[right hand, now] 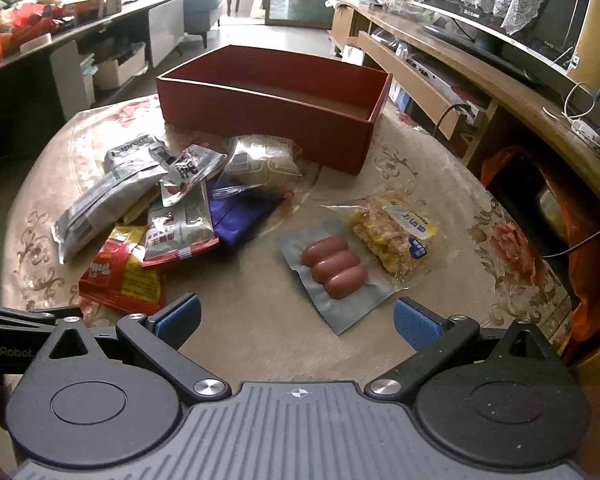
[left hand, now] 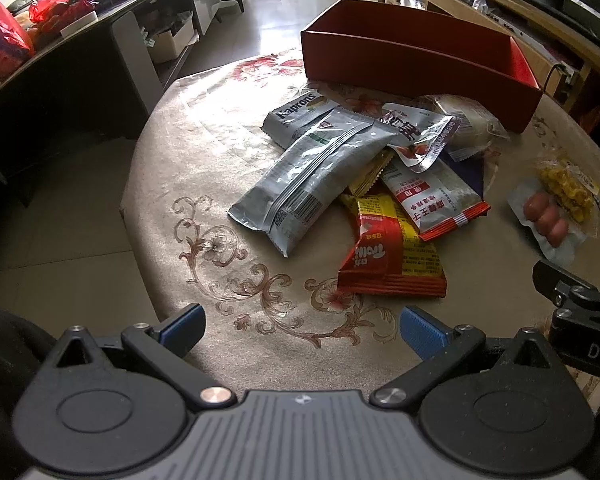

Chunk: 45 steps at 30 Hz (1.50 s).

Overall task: Organize snacks
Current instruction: 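Move both tools toward the snack pile on the table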

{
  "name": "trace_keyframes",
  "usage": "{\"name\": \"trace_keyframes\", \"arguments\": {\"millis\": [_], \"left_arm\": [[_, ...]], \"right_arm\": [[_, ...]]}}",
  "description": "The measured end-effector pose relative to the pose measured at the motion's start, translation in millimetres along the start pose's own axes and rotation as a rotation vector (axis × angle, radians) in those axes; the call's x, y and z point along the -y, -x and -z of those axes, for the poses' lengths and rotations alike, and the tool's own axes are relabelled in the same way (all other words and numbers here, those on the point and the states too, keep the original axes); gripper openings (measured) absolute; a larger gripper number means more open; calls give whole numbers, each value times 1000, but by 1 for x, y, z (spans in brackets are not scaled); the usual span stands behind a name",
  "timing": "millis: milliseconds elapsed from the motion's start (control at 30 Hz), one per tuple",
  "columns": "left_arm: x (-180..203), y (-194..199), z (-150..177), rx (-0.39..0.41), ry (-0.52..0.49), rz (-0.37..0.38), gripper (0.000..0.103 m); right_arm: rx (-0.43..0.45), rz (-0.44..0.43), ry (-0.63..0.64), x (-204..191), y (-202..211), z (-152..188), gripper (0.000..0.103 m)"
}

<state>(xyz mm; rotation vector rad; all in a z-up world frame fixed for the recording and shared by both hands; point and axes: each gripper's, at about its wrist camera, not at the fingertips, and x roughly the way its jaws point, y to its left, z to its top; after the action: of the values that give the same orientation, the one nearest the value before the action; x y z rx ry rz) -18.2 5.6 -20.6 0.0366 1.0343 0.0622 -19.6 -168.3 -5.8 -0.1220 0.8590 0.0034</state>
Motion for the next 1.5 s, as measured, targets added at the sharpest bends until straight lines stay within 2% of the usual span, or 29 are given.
{"name": "trace_keyframes", "arguments": {"millis": [600,1200,1500], "left_arm": [[3,-1,0,-7,-12,9,103],[6,2,-6,39,-54,-15,103],[-1,-2,-19,51,-30,-13,103]], "right_arm": [[-3,-14,7,-2,0,0,103],[-8,-19,7,-2,-2,-2,103],[-12,-22,-2,-1,-6,-5,103]]}}
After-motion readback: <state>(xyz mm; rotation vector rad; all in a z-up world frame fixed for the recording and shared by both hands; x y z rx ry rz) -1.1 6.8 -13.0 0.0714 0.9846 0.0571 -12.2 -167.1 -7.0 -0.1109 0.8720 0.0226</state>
